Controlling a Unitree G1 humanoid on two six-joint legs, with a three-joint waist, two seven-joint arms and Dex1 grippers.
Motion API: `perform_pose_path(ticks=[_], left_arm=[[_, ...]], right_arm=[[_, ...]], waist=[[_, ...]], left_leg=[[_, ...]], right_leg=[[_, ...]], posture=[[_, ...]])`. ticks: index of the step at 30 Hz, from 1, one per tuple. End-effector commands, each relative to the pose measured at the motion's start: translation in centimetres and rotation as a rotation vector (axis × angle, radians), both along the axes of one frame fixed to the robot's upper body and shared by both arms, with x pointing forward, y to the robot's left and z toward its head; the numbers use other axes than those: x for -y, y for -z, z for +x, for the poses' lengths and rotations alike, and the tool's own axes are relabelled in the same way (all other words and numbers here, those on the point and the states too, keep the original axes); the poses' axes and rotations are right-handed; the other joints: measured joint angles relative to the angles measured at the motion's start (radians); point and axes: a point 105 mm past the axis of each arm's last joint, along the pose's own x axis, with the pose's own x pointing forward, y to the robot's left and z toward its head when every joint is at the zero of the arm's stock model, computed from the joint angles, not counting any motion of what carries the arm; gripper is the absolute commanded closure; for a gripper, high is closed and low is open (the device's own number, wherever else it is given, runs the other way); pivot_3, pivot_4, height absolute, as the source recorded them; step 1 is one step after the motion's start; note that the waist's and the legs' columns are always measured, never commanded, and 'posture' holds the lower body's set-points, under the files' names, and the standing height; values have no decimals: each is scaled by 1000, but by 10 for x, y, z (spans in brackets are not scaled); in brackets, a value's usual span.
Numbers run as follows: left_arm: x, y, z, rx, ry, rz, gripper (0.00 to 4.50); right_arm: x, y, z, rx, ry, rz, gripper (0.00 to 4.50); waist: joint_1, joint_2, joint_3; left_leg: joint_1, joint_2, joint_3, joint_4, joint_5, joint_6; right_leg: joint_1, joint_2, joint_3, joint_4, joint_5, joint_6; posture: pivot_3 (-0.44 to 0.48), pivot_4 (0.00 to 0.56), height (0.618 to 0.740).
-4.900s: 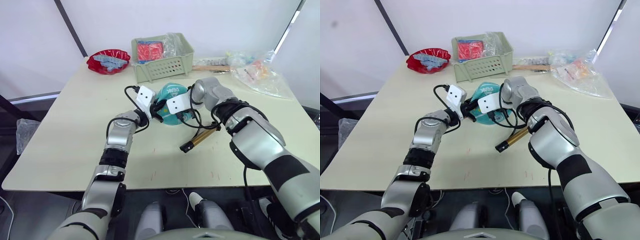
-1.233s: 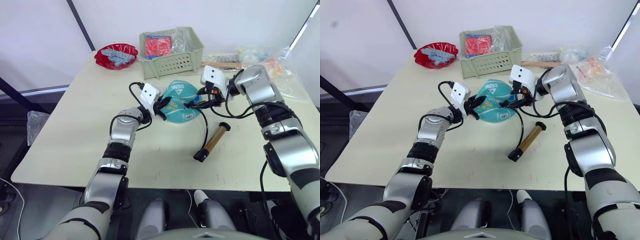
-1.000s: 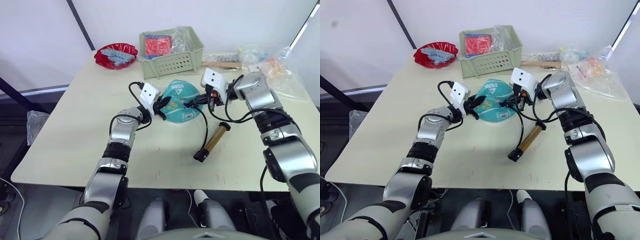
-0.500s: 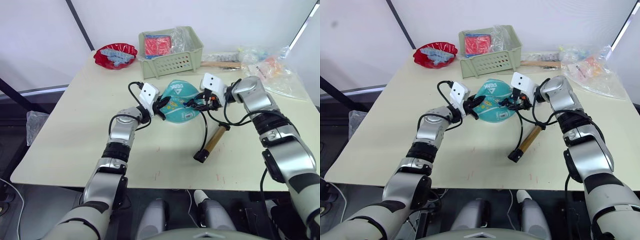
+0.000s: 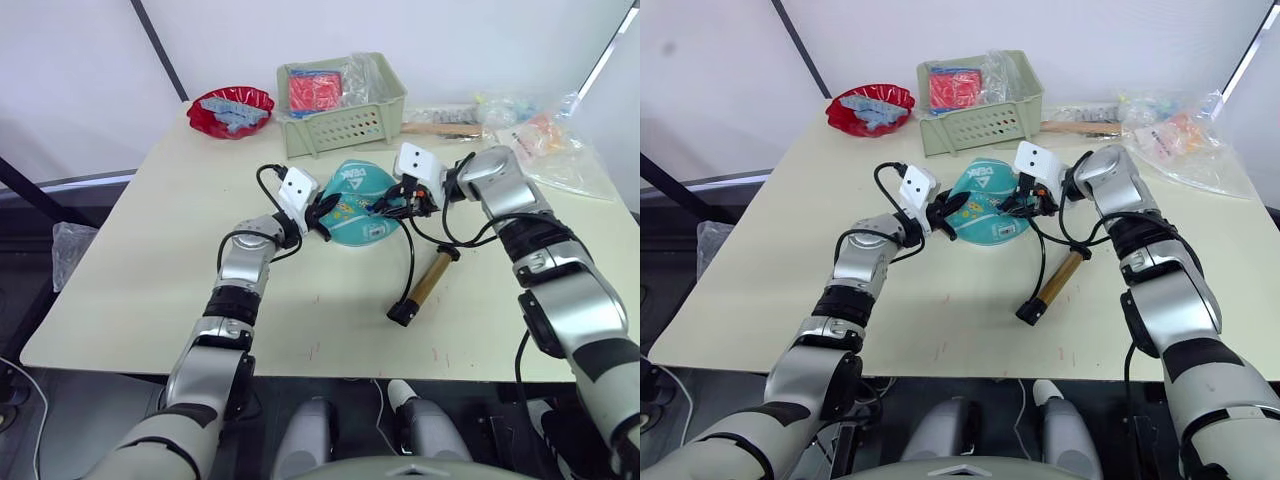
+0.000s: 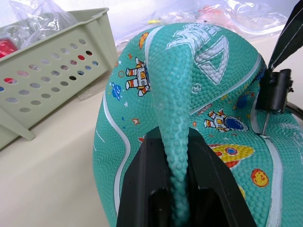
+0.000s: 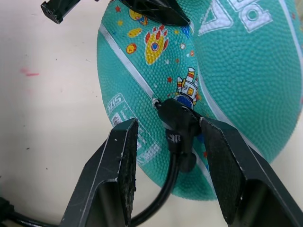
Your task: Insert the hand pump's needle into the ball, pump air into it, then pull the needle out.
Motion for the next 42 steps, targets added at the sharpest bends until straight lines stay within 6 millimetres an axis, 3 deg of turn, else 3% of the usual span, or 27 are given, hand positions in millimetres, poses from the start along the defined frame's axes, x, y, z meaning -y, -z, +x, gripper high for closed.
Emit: perform_pose_path(ticks=[1, 9, 42], left_arm=[[0, 56, -13, -203, 3, 74, 4500], [-2, 57, -11, -209, -3, 85, 4500], [-2, 57, -10, -214, -5, 76, 4500]], right_arm=[[-8, -11, 2, 39, -28, 5, 2338], [0, -13, 14, 101, 29, -16, 2338], [13, -16, 12, 17, 57, -28, 2338]], waist=[[0, 0, 0], [-2, 0, 0], [0, 0, 0]], left_leg=[[0, 0, 0, 0, 0, 0], [0, 0, 0, 0, 0, 0], [0, 0, 1, 2, 0, 0]], right_leg=[[0, 0, 0, 0, 0, 0], [0, 0, 0, 1, 0, 0], [0, 0, 0, 3, 0, 0]], posture=[[0, 150, 738], [0, 150, 738], [0, 150, 738]])
